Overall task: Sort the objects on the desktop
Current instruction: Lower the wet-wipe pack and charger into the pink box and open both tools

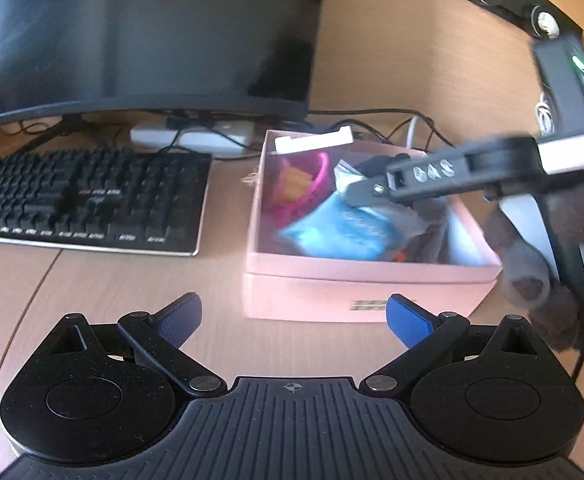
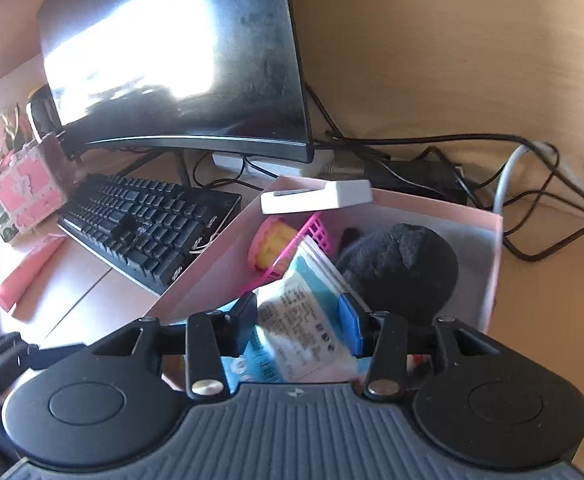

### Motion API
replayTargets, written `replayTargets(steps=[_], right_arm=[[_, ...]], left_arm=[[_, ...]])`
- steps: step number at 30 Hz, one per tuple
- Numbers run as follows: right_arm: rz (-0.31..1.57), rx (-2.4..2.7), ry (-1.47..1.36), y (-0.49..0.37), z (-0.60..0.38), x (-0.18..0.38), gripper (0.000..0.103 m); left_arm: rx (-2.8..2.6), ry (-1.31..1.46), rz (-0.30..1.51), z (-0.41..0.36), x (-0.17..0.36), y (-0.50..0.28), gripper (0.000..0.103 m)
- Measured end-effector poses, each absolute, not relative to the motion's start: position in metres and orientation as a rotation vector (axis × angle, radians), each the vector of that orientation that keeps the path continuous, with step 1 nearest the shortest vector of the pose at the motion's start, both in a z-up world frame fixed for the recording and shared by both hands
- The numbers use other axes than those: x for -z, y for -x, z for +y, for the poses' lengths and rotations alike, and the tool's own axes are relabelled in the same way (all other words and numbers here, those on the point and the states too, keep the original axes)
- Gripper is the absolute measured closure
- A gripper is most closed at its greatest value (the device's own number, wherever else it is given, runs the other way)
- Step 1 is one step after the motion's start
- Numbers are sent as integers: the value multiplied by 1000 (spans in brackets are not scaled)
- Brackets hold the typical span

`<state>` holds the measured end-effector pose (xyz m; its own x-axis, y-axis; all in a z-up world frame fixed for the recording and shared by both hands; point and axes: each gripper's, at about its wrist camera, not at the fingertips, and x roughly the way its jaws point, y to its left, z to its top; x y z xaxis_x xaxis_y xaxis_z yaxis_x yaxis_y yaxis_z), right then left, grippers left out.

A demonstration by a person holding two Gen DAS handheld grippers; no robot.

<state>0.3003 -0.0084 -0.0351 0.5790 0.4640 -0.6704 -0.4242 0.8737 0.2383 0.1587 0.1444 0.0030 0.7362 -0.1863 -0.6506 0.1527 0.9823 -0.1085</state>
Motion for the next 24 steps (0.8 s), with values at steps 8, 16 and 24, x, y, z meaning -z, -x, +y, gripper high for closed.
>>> replayTargets(steps=[8, 16, 24], right_arm=[[681, -488, -103, -332, -6, -10, 78], [883, -450, -198, -372, 2, 31, 82], [690, -428, -179, -296, -62, -6, 68]], left_arm=[[186, 51, 714, 145, -8, -160, 1], [198, 41, 708, 155, -6, -163, 1], [253, -19, 747, 143, 11, -183, 1]])
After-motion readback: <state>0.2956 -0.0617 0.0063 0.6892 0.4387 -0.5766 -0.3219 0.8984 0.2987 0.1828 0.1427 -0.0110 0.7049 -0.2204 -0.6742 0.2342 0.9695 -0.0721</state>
